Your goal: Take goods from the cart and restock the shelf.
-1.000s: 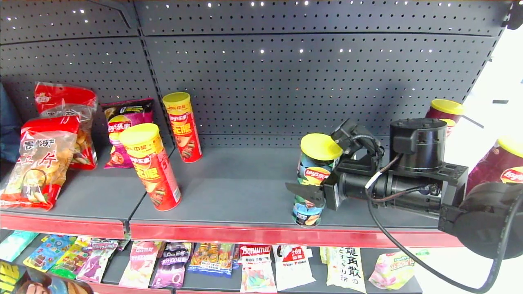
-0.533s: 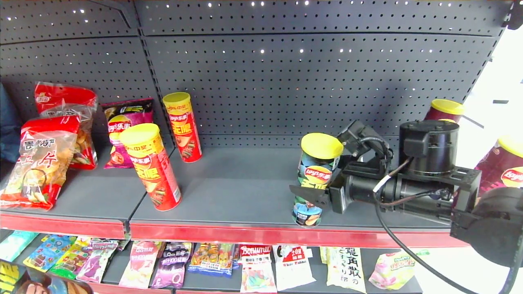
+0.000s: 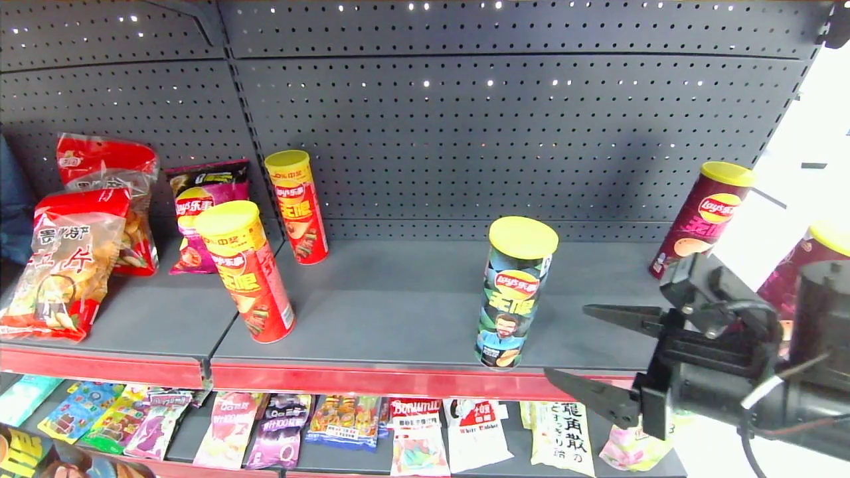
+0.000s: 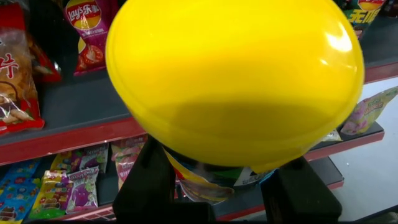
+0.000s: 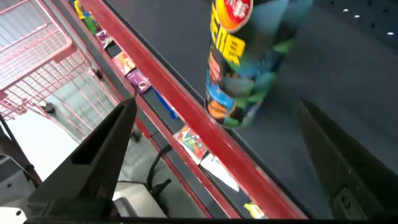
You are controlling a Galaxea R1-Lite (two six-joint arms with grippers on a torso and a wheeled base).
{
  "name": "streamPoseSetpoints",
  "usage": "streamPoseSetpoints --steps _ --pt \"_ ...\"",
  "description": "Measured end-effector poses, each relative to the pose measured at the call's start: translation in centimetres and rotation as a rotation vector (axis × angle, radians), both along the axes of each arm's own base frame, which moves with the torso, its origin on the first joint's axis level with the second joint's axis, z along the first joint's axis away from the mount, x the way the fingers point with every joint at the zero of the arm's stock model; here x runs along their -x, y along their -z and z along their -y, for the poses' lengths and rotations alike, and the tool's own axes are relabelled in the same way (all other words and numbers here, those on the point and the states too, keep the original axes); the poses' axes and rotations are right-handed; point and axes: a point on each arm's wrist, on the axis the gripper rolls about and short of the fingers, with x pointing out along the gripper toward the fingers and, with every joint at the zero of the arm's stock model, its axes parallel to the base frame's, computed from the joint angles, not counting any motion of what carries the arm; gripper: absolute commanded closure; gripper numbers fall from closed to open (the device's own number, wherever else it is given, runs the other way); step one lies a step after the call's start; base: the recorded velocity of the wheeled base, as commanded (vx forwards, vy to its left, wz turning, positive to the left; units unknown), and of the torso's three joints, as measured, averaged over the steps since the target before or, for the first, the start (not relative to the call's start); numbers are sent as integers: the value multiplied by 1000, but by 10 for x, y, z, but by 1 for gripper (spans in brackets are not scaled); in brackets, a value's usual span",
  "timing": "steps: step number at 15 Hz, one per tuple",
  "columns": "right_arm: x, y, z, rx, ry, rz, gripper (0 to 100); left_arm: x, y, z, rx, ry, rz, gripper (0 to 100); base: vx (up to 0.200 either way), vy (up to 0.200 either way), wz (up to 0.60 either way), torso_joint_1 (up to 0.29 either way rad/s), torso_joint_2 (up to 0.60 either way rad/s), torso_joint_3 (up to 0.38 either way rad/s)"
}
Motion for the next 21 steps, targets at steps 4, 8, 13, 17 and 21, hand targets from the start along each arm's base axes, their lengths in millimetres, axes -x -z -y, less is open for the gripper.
streamPoseSetpoints --steps 4,8,13,17,21 --pt "49 -11 45 -34 194 139 0 -1 -1 0 1 -1 -5 100 0 0 0 0 0 0" --pt "119 -8 91 2 425 169 0 -2 -4 0 1 4 -2 100 0 0 0 0 0 0" --pt "205 18 119 71 816 72 0 -1 -7 1 6 54 14 100 0 0 0 0 0 0" --pt "201 37 119 -78 849 167 0 -4 -8 1 7 74 25 100 0 0 0 0 0 0" --pt "181 69 118 -82 860 233 0 -8 -10 1 9 75 24 100 0 0 0 0 0 0"
